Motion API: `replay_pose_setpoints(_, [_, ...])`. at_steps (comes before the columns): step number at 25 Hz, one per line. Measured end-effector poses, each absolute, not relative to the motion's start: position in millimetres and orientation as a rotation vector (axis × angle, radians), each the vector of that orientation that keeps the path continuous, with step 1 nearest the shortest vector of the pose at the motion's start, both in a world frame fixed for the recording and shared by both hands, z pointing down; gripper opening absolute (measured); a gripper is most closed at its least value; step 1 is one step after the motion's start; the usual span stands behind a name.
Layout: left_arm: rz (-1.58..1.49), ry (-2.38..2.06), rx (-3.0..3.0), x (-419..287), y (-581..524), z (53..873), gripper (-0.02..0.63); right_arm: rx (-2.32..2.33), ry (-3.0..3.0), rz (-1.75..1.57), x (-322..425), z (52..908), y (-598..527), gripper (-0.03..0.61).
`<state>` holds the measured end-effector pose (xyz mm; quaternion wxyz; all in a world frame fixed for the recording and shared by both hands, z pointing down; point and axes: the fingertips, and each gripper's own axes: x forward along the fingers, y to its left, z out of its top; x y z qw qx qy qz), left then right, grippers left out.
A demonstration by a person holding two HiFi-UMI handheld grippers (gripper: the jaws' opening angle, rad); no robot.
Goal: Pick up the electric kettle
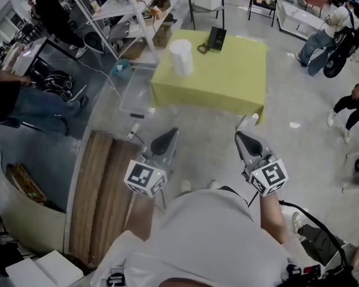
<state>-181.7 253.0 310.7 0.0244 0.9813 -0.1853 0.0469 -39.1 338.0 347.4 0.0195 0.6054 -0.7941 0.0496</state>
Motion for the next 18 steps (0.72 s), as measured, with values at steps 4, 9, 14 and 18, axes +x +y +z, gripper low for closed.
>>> replay_pose_setpoints(4, [0.144, -0.597, 3.028, -170, 264, 312, 0.005, 1.853, -2.471, 0.165, -26, 353, 348, 0.006])
replay_pose_setpoints(9, [0.148, -0.605, 3.019, -154, 275, 321, 0.005, 1.819, -2.502, 0.163, -15, 360, 357, 0.006])
replay_pose_setpoints(14, [0.146, -0.619, 3.015, -142, 281, 327, 0.004, 1.792, -2.514, 0.172, -5, 369, 366, 0.006])
replay_pose_setpoints(18, [0.140, -0.628, 3.010, -132, 281, 327, 0.005, 1.792, -2.512, 0.183, 7, 373, 367, 0.006])
